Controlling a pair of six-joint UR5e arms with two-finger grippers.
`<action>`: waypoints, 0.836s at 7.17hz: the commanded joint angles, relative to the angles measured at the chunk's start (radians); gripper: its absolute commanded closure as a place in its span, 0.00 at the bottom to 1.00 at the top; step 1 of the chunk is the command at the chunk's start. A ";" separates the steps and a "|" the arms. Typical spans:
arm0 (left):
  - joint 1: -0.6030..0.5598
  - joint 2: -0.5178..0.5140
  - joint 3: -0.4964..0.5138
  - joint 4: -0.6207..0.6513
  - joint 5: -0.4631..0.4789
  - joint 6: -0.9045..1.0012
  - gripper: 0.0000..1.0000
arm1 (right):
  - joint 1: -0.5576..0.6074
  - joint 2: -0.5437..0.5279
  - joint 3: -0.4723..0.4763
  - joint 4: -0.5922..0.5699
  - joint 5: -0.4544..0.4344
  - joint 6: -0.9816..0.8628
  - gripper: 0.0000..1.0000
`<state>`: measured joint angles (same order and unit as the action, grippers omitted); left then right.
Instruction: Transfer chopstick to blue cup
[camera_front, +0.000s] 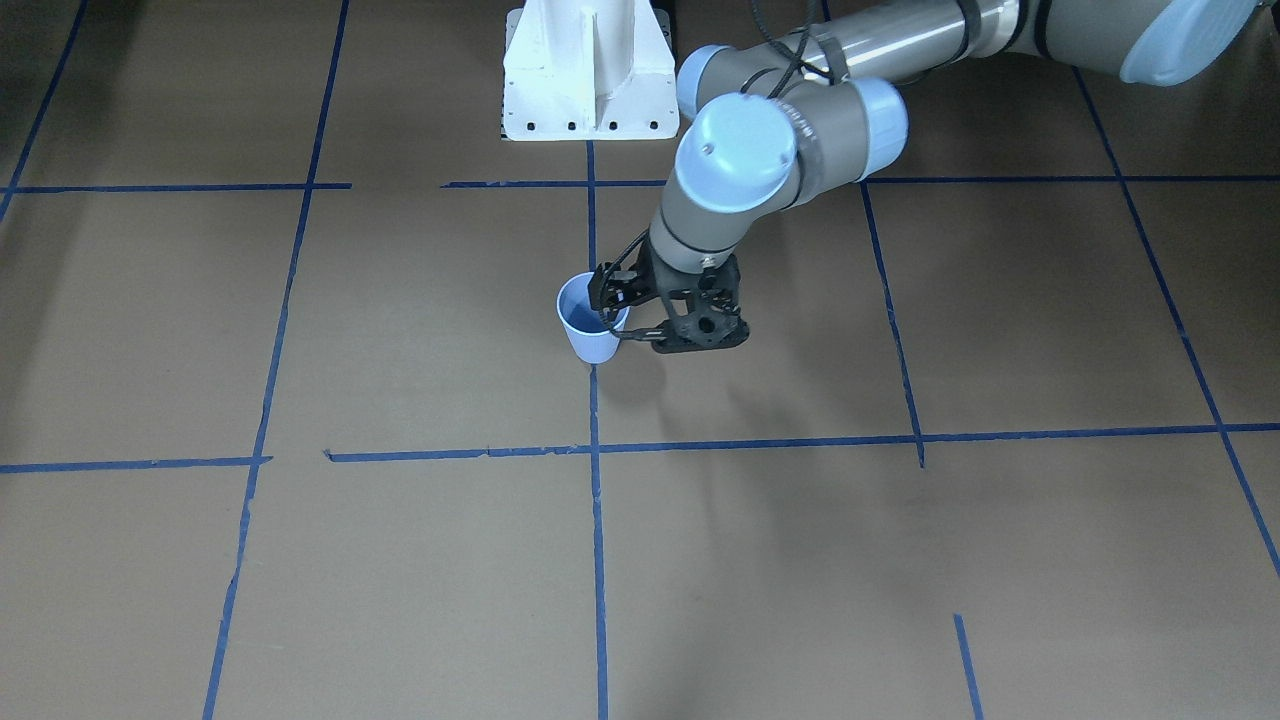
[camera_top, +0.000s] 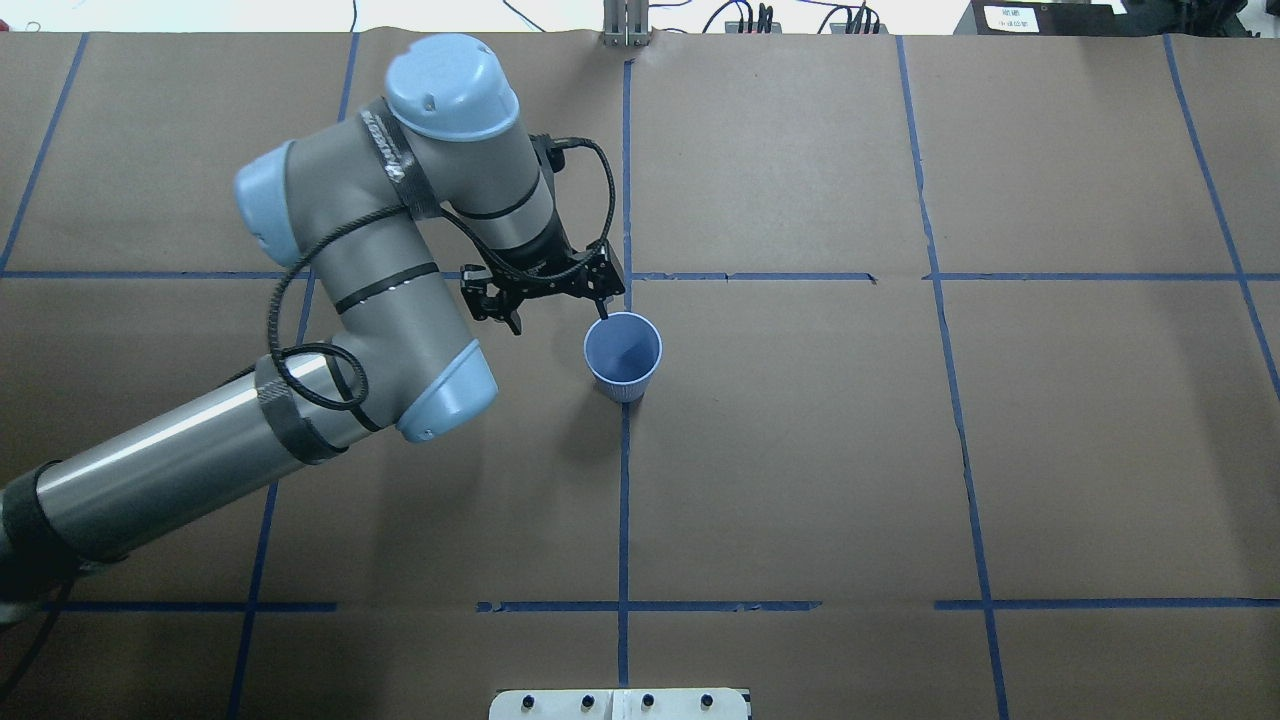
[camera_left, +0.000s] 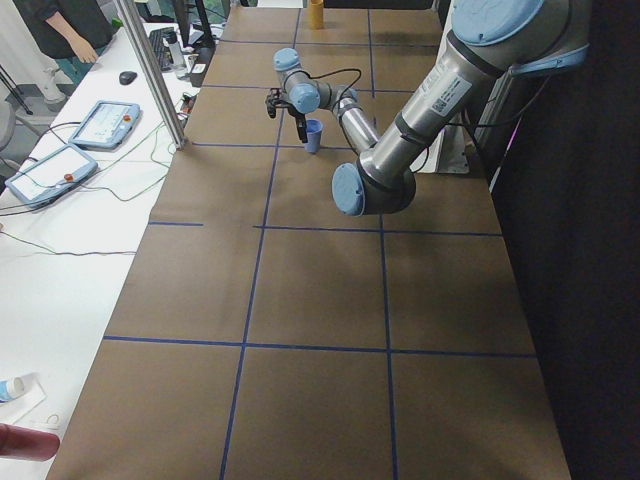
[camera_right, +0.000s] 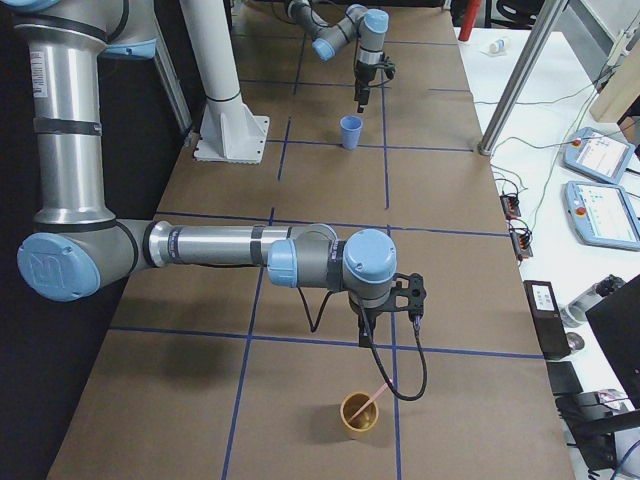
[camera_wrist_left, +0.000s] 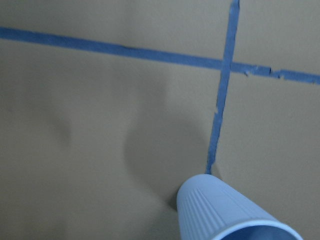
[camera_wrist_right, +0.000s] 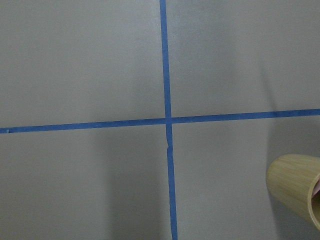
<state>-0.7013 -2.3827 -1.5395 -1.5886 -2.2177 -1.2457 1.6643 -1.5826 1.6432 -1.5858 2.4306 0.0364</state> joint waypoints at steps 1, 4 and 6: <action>-0.076 0.055 -0.103 0.027 -0.097 0.006 0.00 | 0.000 -0.003 -0.012 0.001 -0.011 -0.006 0.00; -0.161 0.219 -0.261 0.027 -0.117 0.072 0.00 | 0.017 -0.019 -0.171 0.189 -0.015 -0.010 0.00; -0.172 0.221 -0.269 0.027 -0.117 0.074 0.00 | 0.037 0.006 -0.213 0.306 -0.068 -0.026 0.00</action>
<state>-0.8656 -2.1684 -1.7976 -1.5618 -2.3341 -1.1767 1.6917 -1.5907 1.4554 -1.3390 2.3927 0.0188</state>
